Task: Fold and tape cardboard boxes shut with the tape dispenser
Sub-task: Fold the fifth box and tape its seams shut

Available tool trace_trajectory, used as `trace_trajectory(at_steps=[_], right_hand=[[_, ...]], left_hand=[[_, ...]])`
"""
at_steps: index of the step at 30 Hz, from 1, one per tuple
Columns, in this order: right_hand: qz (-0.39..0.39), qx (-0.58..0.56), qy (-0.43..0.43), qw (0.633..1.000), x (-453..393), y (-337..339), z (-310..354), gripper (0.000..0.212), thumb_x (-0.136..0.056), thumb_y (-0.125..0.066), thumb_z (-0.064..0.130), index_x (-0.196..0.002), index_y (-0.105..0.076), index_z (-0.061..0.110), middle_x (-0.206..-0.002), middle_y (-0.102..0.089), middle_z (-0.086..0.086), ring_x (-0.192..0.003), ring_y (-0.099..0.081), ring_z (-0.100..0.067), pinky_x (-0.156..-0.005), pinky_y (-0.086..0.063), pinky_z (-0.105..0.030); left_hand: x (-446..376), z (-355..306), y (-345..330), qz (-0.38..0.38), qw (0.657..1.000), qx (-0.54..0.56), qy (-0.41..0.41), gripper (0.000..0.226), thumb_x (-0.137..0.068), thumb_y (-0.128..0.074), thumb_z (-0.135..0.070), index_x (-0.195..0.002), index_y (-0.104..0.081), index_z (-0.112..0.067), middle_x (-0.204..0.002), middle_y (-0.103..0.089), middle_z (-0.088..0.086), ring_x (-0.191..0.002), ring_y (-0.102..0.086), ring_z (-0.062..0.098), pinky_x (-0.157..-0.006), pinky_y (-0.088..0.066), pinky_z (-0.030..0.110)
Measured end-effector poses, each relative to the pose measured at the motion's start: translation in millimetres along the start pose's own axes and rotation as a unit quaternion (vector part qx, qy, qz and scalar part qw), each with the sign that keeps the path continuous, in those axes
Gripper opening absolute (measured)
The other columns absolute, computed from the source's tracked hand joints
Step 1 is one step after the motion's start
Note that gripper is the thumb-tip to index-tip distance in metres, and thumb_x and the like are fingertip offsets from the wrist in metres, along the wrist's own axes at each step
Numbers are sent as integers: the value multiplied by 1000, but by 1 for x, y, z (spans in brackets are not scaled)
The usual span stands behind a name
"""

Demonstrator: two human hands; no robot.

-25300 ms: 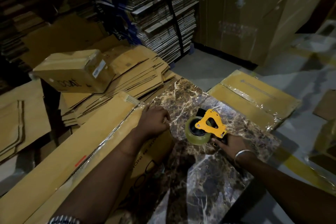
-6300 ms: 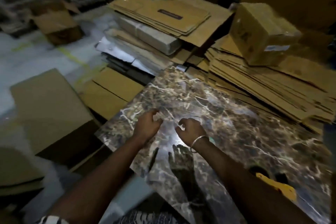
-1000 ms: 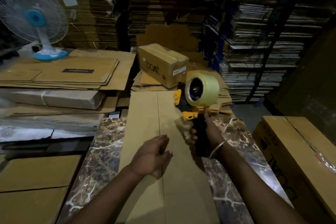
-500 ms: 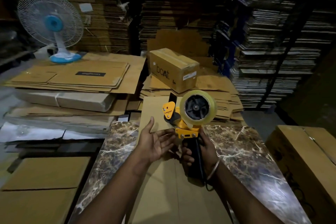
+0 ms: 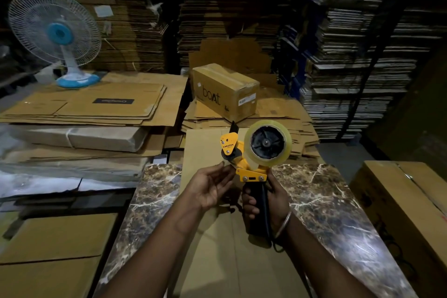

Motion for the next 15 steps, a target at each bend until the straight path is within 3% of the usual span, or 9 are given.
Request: trace_trajectory(at_steps=[2,4,7,8,10,12,15], right_hand=[[-16,-3,-3,1000,0,1,-1,75,-61,-78,72,-78,-56,3,-59,-44,-7,-38,-44,-18,-41,-40,-25],[-42,0,-8,999,2,1,-1,72,-74,-59,75,-79,-52,3,-58,-43,-6,-37,-43,-17,-40,-39,-24],[-60,5,-12,998,6,-1,-4,71,-83,-38,73,-79,-53,4,-58,-43,-5,-39,-42,-16,-41,-37,-23],[-64,6,-14,998,6,-1,-5,72,-85,-36,74,-79,-54,4,-58,-44,-5,-39,-42,-16,-42,-36,-24],[-66,15,-13,998,6,0,-7,74,-87,-35,75,-80,-55,4,-59,-43,-6,-41,-42,-16,-43,-36,-24],[-71,21,-13,997,5,0,-8,75,-88,-34,76,-81,-55,4,-61,-43,-6,-41,-41,-16,-44,-35,-24],[-82,24,-19,996,7,0,-10,75,-89,-34,75,-77,-57,5,-62,-42,-7,-42,-40,-17,-44,-34,-25]], left_hand=[[0,-1,0,18,1000,19,17,28,-97,-52,-20,-96,-66,5,-86,-74,16,-66,-75,22,-51,-60,30],[-1,-3,3,21,999,28,21,39,-100,-44,-26,-101,-63,9,-85,-74,21,-65,-74,26,-50,-60,33],[-4,-7,10,-9,1000,19,18,65,-100,-46,-50,-105,-62,13,-85,-73,21,-66,-74,28,-53,-61,34],[-4,-8,12,-22,1000,4,22,65,-97,-53,-52,-105,-63,12,-85,-73,20,-67,-73,26,-56,-61,34],[-2,-12,14,-36,998,-36,41,43,-95,-63,-35,-103,-63,7,-79,-72,15,-63,-72,22,-56,-60,31],[-1,-15,15,-46,995,-67,57,20,-96,-59,-15,-94,-63,4,-71,-72,13,-56,-71,18,-52,-59,29],[-4,-23,20,-64,990,-115,54,20,-100,-51,-5,-87,-64,3,-63,-71,12,-51,-70,15,-48,-58,26]])
Point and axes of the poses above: each hand's wrist, its own x-axis away from the middle knuckle, its own y-axis out of the back of the hand, z = x × y, the point moved 8 cm from there along -x, towards the middle knuckle
